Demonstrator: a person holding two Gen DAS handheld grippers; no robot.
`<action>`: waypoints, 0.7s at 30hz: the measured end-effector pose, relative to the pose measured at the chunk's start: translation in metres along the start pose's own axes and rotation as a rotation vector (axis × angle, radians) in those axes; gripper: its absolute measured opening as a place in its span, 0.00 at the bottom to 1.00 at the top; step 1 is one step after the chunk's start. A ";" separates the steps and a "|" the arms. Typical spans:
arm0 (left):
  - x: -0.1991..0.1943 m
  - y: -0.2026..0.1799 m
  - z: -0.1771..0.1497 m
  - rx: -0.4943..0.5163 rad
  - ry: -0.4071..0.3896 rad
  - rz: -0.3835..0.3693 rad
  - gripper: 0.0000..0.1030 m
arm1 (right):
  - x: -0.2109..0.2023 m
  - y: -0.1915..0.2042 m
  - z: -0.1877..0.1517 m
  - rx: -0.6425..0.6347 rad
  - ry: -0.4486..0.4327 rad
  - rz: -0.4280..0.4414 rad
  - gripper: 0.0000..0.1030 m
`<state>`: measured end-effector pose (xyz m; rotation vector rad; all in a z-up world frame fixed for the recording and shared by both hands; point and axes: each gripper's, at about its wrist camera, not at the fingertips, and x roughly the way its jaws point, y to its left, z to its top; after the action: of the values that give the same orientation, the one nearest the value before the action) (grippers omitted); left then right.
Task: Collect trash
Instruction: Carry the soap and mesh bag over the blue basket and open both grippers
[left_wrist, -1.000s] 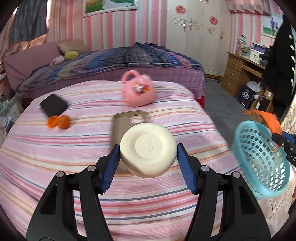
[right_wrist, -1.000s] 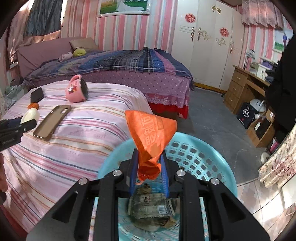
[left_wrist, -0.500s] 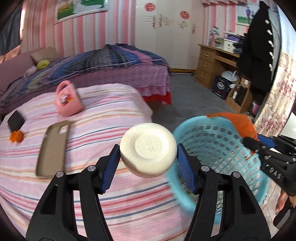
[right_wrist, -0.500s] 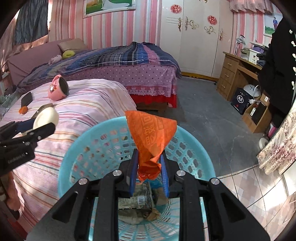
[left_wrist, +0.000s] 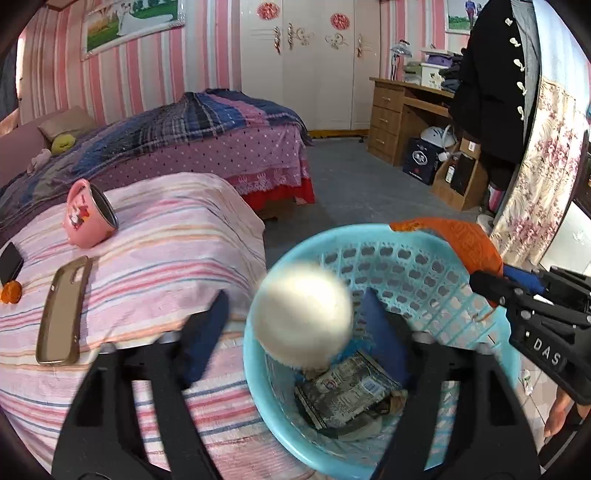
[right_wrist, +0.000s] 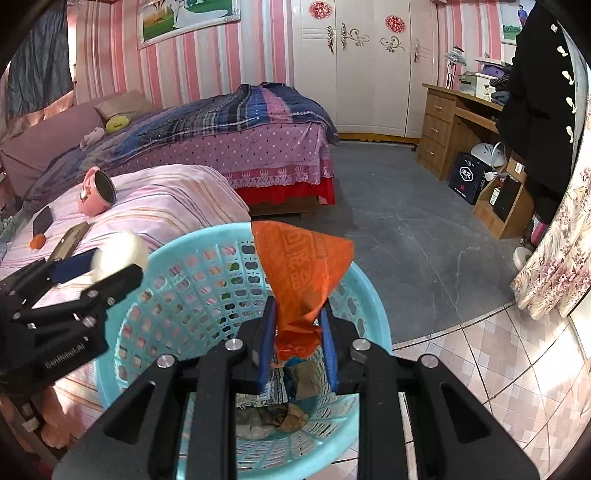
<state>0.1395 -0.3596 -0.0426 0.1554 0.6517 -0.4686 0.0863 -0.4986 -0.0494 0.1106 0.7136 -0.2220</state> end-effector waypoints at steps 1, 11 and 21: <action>-0.001 0.002 0.001 -0.003 -0.007 0.004 0.81 | 0.000 -0.002 0.000 0.000 0.000 0.000 0.22; -0.021 0.055 0.008 -0.071 -0.031 0.106 0.91 | 0.004 0.006 0.001 -0.016 0.005 -0.007 0.23; -0.040 0.121 -0.004 -0.137 -0.030 0.207 0.92 | 0.003 0.020 0.005 0.012 -0.020 -0.042 0.62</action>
<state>0.1660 -0.2367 -0.0219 0.0851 0.6283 -0.2257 0.0965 -0.4809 -0.0476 0.1052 0.6955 -0.2670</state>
